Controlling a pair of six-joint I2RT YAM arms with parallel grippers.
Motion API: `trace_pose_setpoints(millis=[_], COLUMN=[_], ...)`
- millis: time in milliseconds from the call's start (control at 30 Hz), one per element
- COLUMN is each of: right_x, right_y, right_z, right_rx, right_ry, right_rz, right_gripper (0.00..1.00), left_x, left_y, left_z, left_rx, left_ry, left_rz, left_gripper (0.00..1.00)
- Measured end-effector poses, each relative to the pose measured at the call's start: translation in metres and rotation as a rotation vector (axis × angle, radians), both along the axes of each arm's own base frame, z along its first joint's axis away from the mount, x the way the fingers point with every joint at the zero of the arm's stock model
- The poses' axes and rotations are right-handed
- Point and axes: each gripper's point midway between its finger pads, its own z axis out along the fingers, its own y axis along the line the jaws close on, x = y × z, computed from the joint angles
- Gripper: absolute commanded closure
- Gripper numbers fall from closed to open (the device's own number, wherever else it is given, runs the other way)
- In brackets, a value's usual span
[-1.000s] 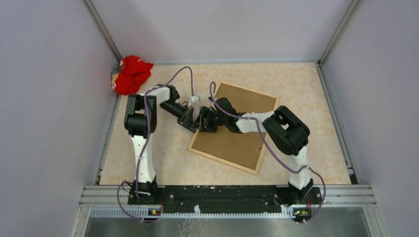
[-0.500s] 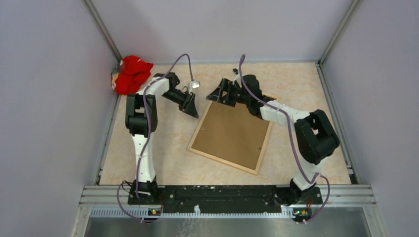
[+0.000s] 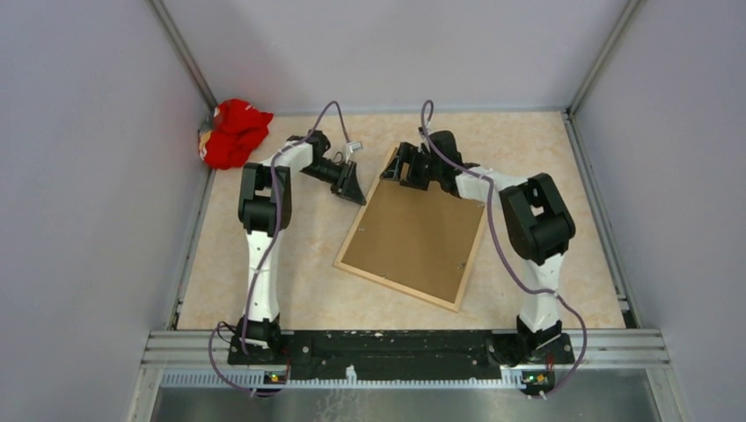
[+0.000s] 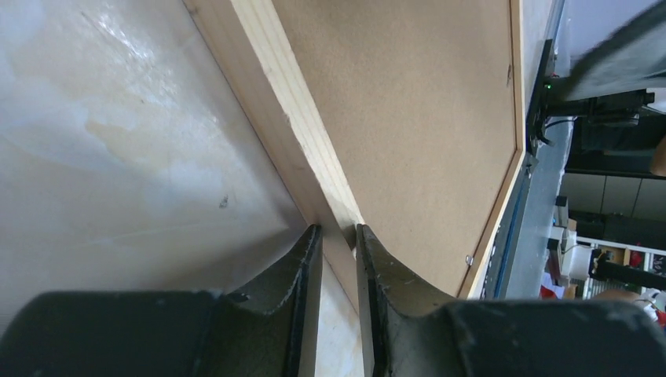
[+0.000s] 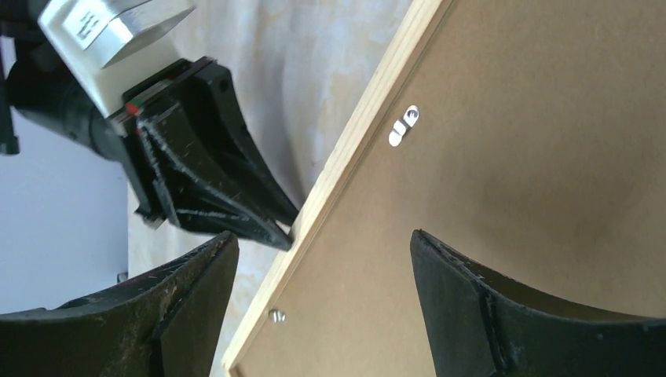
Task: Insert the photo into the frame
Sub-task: Install the photo frame at the center of the board.
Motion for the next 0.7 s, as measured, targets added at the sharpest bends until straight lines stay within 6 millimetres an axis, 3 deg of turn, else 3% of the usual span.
trace_pose_setpoints(millis=[300, 700], right_x=[0.029, 0.041], right_y=[0.011, 0.02], right_z=[-0.029, -0.03], right_rx=[-0.014, 0.038], right_ry=[0.035, 0.043], right_rz=[0.015, 0.035], right_gripper=[0.23, 0.27], left_x=[0.007, 0.006], left_y=[-0.002, -0.002], left_z=[0.001, 0.002], left_rx=[-0.023, -0.027], left_ry=[0.0, -0.004], left_rz=[0.013, 0.009], left_gripper=[0.82, 0.83])
